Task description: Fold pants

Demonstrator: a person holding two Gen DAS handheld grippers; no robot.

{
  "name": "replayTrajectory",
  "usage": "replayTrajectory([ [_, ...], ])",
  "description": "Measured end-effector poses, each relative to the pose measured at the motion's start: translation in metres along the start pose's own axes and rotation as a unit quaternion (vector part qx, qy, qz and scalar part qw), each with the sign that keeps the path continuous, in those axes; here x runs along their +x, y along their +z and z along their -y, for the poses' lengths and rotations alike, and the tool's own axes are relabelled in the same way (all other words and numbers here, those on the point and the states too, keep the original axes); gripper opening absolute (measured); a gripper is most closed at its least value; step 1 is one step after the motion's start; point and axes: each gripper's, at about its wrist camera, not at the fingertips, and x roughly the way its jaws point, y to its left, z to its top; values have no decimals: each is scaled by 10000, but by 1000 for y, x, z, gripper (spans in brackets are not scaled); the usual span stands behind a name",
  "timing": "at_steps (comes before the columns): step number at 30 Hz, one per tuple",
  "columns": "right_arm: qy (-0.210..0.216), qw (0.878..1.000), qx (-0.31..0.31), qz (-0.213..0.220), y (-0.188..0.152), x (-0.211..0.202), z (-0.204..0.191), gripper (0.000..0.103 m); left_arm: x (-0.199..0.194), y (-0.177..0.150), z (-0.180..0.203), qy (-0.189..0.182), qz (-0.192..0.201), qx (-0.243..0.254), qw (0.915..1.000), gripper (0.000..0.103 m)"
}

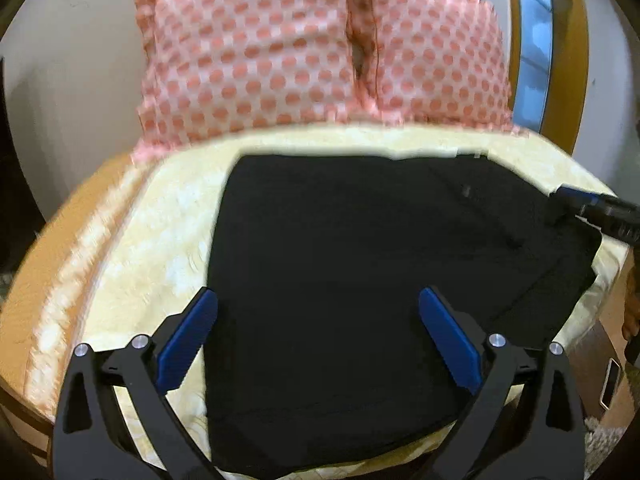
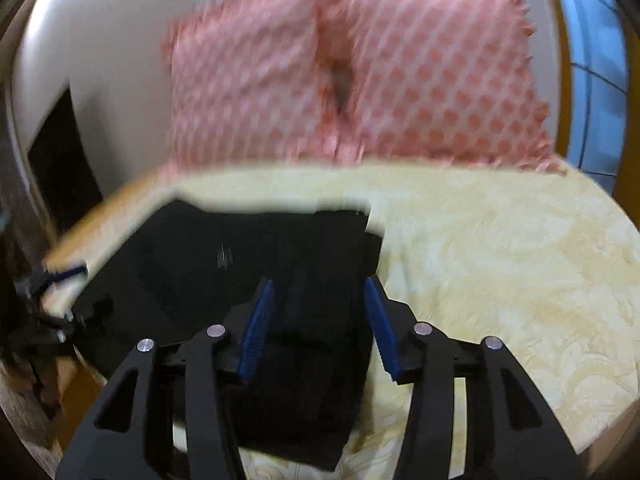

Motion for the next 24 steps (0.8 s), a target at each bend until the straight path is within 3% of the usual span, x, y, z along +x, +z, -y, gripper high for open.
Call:
replayTrajectory([
  [3,543,9946,885,-69,6,7,29,62,2,-6,-7,-123,24,-155,9998,101],
  [6,765,9885,1294,-135,17,16,52,64,-1,-9,-12,-220,83,-251,9994,101],
  [10,1198,9786,1563,-595,28,45,70,64,-1,-12,-11,-217,151,-199,9995,101],
  [14,1328,9783,1467,-611,29,50,66,63,-3,-13,-11,-249,195,-194,9993,101],
  [18,1266,9858,977,-506,29,48,51,46,-8,-8,-17,-410,105,-348,9985,101],
  [20,1201,9880,828,-517,30,48,49,46,-12,1,-28,-578,125,-551,9967,101],
  [24,1521,9782,1279,-604,33,58,65,49,-9,27,-59,-691,96,-948,9930,101],
])
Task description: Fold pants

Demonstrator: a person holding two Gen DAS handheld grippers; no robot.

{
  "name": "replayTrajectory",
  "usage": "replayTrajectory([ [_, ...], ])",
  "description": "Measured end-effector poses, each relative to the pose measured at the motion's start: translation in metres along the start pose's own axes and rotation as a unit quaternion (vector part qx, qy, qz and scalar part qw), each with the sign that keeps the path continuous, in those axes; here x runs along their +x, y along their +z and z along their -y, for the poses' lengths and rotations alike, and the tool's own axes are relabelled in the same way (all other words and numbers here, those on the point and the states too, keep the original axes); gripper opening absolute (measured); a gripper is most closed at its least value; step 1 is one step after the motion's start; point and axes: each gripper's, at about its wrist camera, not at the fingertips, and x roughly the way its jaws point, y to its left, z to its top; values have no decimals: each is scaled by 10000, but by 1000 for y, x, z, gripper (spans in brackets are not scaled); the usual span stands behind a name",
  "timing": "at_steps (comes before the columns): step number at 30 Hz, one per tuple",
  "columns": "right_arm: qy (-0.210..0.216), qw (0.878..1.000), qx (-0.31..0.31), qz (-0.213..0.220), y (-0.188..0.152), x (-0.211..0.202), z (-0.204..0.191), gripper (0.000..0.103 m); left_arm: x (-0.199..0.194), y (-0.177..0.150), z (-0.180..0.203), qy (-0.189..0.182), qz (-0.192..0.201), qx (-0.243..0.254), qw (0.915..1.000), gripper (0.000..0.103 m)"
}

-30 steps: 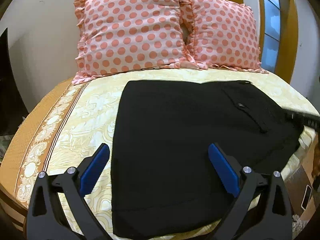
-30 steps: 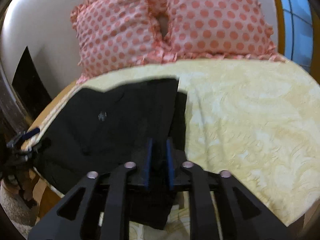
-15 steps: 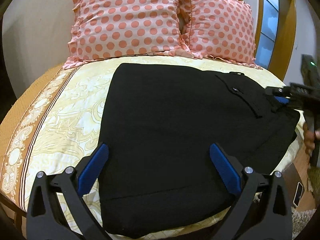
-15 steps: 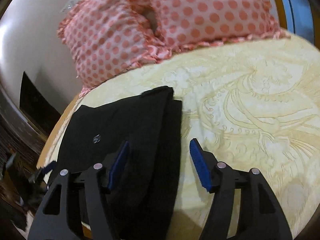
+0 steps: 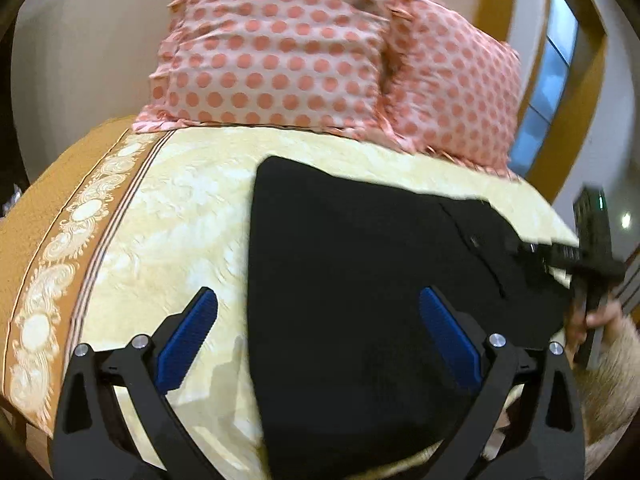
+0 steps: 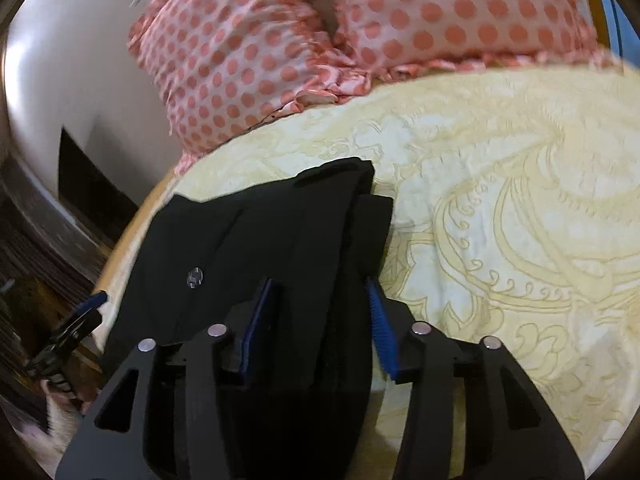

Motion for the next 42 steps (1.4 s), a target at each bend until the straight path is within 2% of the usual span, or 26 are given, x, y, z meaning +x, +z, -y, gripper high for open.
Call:
replayTrajectory([
  [1,25,10000,-18,5,1,0,0,47,6,8,-8,-111,-98,-118,9998,101],
  [3,196,9997,-168,49,-1,-4,-6,19,18,21,-18,-206,-326,-296,9988,101],
  [6,276,9981,-508,214,-4,-15,-20,16,40,32,-29,-375,-734,-512,9953,99],
  [9,196,9982,-533,168,-4,-13,-19,16,59,37,-29,-443,-1020,-466,9927,91],
  [11,203,9988,-427,130,-4,-9,-15,16,71,37,-29,-504,-1225,-496,9899,81],
  [12,202,9989,-399,116,-4,-8,-13,16,75,37,-29,-542,-1306,-517,9886,81],
  [13,194,9991,-361,91,-3,-7,-12,16,76,38,-28,-510,-1253,-477,9897,78],
  [14,170,9994,-311,48,-1,-5,-11,18,78,39,-25,-558,-1318,-427,9888,73],
  [15,145,9996,-254,-6,0,-3,-9,23,79,39,-22,-516,-1349,-390,9887,73],
  [16,90,9998,-184,-61,2,-1,-6,27,81,40,-18,-469,-1365,-338,9889,65],
  [17,71,9999,-51,-118,4,2,-2,36,82,41,-16,-398,-1369,-300,9893,60],
  [18,127,9998,14,-132,5,4,0,37,82,42,-14,-303,-1356,-260,9900,56],
  [19,170,9998,-1,-118,6,3,0,36,81,42,-12,-154,-1316,-211,9910,43],
  [20,204,9997,-87,-100,6,2,-3,26,78,43,-11,-87,-1264,-167,9918,28],
  [21,251,9994,-222,-53,5,-1,-8,19,73,44,-10,-63,-1186,-123,9928,20],
  [22,238,9992,-333,4,5,-4,-13,18,68,46,-8,-102,-1099,-89,9938,11],
  [27,421,9982,-396,156,17,-14,-22,15,60,55,4,-22,-927,123,9956,9],
  [33,268,9975,-639,163,39,-8,-30,14,61,74,9,-14,-747,223,9970,9],
  [39,-40,9947,-849,585,86,6,-29,14,88,119,16,85,-447,326,9984,9],
  [42,-198,9932,-866,753,105,18,-19,14,115,143,16,150,-347,264,9989,9],
])
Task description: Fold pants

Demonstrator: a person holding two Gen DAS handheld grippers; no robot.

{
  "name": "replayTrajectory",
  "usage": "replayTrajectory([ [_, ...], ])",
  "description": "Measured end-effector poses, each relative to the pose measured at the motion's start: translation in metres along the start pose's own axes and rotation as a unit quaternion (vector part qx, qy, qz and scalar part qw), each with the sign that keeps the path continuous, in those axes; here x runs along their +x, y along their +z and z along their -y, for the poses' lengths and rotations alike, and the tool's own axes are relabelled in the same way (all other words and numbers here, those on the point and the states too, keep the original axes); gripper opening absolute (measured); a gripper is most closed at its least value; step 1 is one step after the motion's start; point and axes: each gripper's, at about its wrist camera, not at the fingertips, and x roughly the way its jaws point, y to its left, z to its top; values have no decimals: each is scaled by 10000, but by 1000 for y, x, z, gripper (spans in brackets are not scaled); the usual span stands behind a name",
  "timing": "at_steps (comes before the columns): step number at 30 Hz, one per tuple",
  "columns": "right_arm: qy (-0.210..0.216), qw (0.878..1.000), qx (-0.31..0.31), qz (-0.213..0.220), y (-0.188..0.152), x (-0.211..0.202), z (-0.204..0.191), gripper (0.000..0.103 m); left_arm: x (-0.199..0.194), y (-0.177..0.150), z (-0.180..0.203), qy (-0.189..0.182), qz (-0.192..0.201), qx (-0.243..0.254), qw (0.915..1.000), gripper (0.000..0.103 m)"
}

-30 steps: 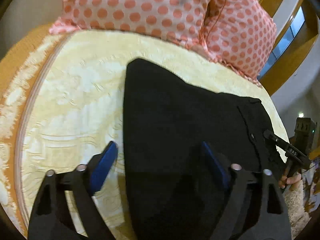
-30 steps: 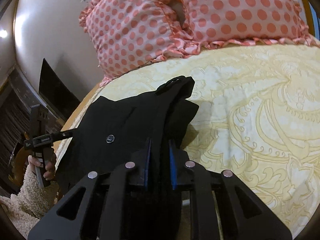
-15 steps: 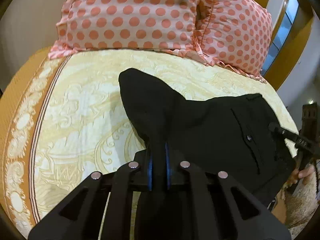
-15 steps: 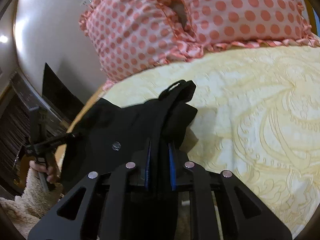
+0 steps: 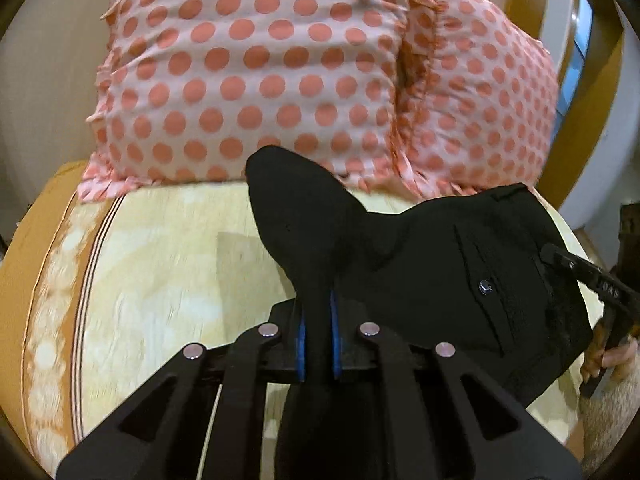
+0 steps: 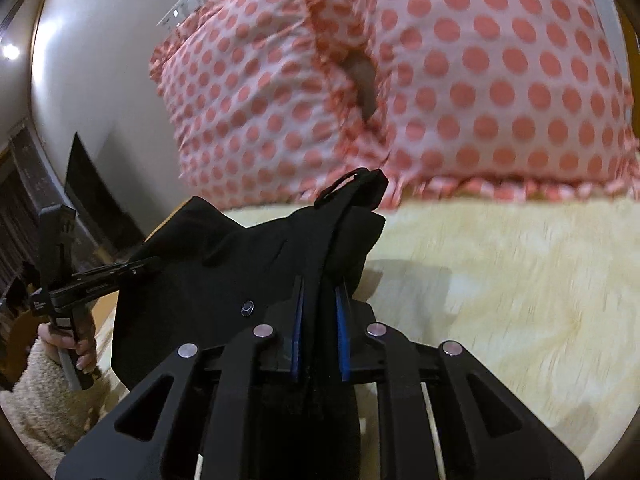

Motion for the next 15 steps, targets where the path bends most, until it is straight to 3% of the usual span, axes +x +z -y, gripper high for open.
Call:
replayTrajectory([
  [5,-493,9948,536,-705,-8,46,38,14,60,5,-16,195,-551,-242,9980,13],
  [10,-831,9929,444,-732,-15,52,34,20,73,-9,-19,491,-645,-214,9965,30],
  [13,-1307,9883,274,-731,-15,46,29,41,61,-8,-16,660,-535,-191,9962,44],
  [15,-1870,9814,212,-385,-12,25,24,53,38,-10,-12,887,-199,-128,9958,67],
])
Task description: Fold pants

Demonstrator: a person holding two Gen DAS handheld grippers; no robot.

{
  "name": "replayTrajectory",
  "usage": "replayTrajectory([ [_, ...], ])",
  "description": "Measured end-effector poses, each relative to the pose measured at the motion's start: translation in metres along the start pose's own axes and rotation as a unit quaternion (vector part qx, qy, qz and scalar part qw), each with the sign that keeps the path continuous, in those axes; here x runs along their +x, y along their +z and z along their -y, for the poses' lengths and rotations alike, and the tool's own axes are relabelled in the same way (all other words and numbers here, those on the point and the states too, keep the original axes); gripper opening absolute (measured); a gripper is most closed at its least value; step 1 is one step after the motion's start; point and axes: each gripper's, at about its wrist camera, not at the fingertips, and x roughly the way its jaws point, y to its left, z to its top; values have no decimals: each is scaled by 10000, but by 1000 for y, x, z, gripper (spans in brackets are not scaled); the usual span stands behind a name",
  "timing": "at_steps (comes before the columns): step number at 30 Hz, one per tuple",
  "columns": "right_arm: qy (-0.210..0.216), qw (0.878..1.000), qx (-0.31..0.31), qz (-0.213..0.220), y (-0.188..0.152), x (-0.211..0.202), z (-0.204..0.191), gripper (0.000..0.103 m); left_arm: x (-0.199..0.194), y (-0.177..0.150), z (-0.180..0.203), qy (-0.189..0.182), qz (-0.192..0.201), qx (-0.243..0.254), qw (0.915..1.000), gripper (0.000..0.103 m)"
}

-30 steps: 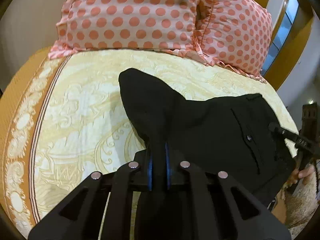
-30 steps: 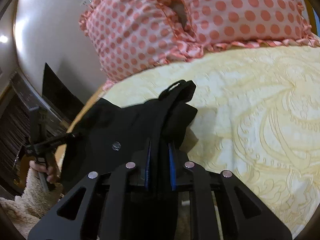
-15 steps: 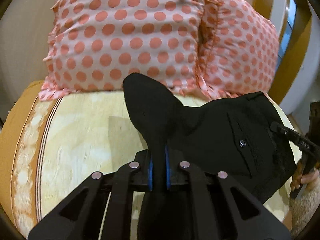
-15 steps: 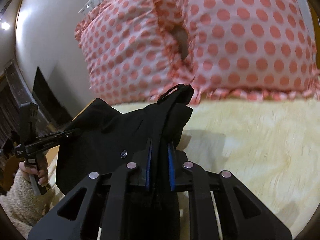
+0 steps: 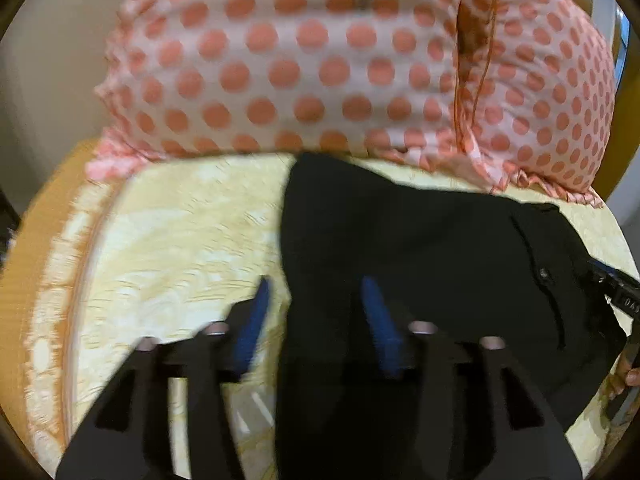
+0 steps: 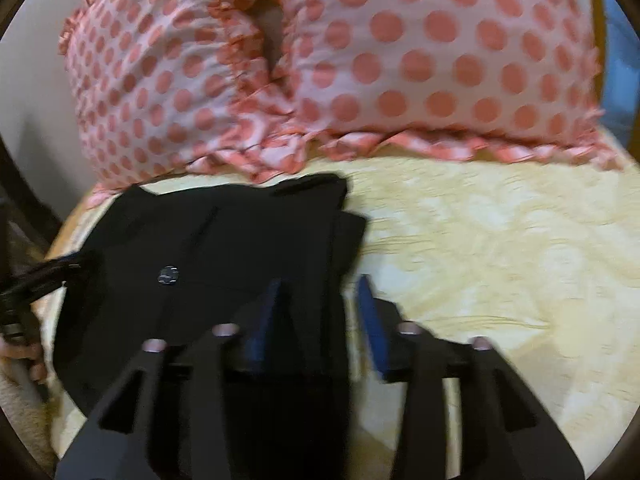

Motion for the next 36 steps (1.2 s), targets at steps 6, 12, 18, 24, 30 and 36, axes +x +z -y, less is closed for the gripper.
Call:
replayTrajectory([
  [6,87,9954,-804,520,-19,-51,-44,62,-59,-25,25,-723,542,344,9953,98],
  [12,-8,9838,-1736,-458,-53,-20,-82,70,-23,-50,60,-1231,-546,668,9886,98],
  [18,93,9902,-1299,-500,-47,-16,-71,76,-10,-56,69,-960,-696,768,9900,101],
  [24,-190,9992,-284,213,-60,-68,-44,96,-58,-73,38,-323,-228,435,9983,101],
  [30,-52,9999,-149,13,-104,-90,-53,96,-83,-120,12,233,-310,58,9992,101],
  [36,-56,9978,-651,-52,-142,-99,-90,96,-98,-162,18,285,-315,32,9991,101],
])
